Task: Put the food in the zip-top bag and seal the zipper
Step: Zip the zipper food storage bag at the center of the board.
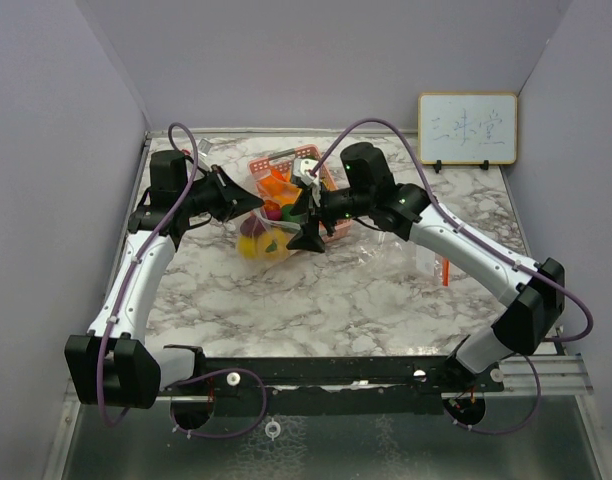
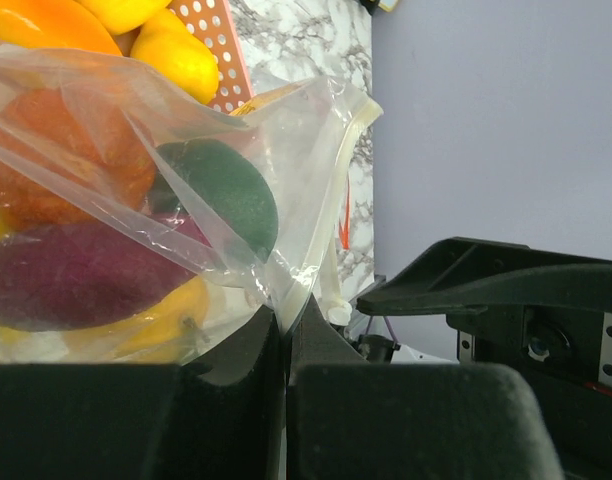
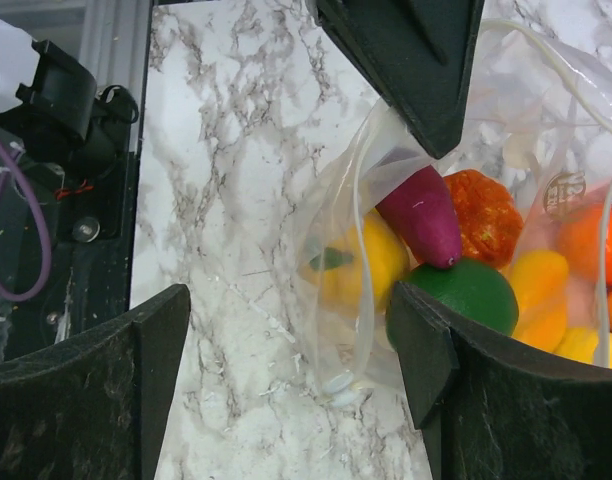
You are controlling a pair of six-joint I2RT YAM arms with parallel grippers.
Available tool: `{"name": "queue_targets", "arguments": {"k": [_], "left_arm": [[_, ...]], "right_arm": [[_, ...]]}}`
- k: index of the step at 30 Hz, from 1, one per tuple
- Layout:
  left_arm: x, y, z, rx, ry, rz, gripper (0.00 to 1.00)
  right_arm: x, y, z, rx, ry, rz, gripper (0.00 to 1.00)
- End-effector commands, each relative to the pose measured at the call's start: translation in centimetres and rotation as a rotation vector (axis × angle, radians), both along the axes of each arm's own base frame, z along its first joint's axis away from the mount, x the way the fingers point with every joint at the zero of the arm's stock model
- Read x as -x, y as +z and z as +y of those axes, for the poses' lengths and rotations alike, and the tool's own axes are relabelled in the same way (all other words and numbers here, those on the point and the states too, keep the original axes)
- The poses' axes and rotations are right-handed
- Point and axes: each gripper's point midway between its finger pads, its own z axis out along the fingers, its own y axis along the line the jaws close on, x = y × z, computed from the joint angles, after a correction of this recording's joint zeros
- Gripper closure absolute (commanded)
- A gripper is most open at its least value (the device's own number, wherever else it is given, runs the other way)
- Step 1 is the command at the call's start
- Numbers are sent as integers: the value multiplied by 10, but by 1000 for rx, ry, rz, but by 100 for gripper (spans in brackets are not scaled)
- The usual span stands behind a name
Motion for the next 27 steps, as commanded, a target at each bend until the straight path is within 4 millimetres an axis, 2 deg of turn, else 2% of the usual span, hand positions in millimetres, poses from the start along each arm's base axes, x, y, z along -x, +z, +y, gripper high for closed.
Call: {"name": "queue_targets", "arguments": {"k": [1, 3, 5, 11, 14, 15, 16, 18, 19, 22, 26, 27], "left_arm": [[10, 29, -9, 33, -86, -100, 100], [13, 30, -9, 30, -93, -102, 100], [16, 29, -9, 26, -99, -104, 100], [17, 30, -9, 23, -97, -107, 100], [16, 32, -9, 20, -98, -112, 100], [15, 32, -9, 19, -98, -113, 100], [15, 32, -9, 20, -97, -112, 100], [14, 32, -9, 17, -96, -110, 100], [12, 31, -8, 13, -91, -110, 100], [8, 30, -7, 2, -81, -108, 100], [2, 21, 1, -74, -52, -94, 100], [0, 21, 5, -105, -42, -95, 92]], "right_arm": [[-14, -10, 7, 6, -24, -48, 20], [-23, -10, 8, 9, -58, -72, 20], [-24, -12, 10, 12, -49, -73, 20], [0, -23, 14, -1, 40, 41, 26], [2, -33, 10, 18, 25, 67, 31], [2, -36, 8, 25, 17, 69, 39], [2, -36, 7, 26, 11, 68, 54], [-1, -34, 6, 30, -16, 67, 94], [-2, -34, 5, 31, -26, 67, 97], [-7, -32, 2, 35, -75, 70, 98], [-25, -24, 3, 22, -214, 120, 98], [-29, -22, 3, 18, -256, 150, 98]]}}
